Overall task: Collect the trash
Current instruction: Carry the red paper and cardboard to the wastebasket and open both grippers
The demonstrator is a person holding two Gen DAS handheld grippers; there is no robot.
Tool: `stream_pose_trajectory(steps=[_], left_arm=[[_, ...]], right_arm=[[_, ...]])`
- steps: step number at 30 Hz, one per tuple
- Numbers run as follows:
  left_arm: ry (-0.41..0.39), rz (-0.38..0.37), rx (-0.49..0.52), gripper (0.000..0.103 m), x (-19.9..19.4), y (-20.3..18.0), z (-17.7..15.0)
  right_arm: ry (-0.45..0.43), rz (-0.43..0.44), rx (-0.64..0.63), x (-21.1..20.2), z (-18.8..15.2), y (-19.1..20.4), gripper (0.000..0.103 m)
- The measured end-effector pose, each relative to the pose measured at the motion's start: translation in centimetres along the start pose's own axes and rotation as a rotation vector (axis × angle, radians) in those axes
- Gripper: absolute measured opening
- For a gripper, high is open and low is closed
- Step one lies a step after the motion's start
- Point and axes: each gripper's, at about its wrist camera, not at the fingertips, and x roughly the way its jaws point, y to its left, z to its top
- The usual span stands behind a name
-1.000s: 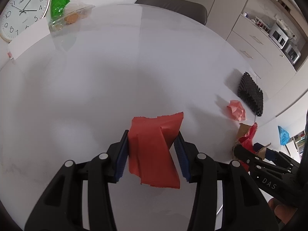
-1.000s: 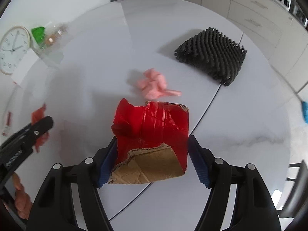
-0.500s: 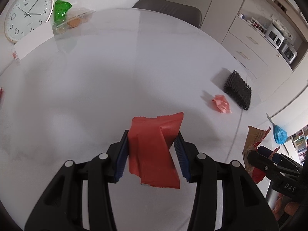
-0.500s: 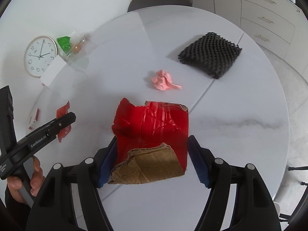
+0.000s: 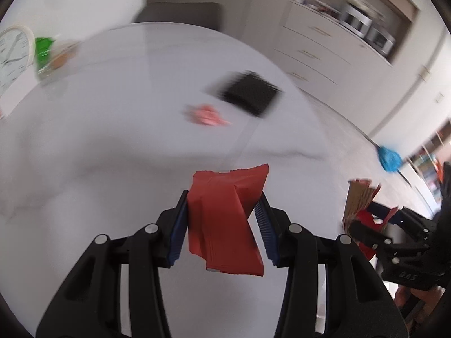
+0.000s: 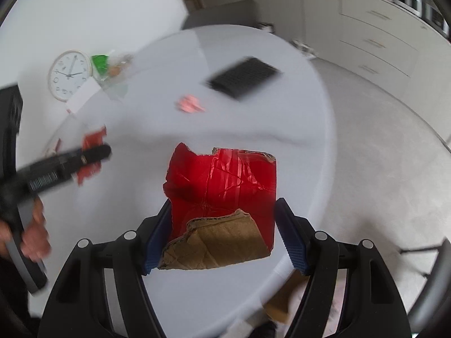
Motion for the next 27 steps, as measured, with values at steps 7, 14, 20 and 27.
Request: stream_pose_trajectory(steps=[7, 14, 20, 27], left_arm=[[0.089, -0.16, 0.196, 0.045, 1.6, -11.1, -2.9], [0.204, -0.247, 0.435, 0.045, 3.9, -21.6, -6.2], [0.269, -0.299, 0.591, 0.045, 4.4, -27.9, -9.2], [0.338, -0.348, 0.688, 0.045, 5.8, -33.6, -12.4]], right_arm=[[0.143, -0.13, 0.15, -1.3, -11.2, -9.7, 0.072], [0.226, -0.174, 0.358, 0.9, -19.1, -16.6, 0.072], [0.272, -0.145, 0.46, 1.3, -21.7, -19.8, 0.095], [0.237, -0.198, 0.562, -3.1, -23.7, -23.5, 0.1]])
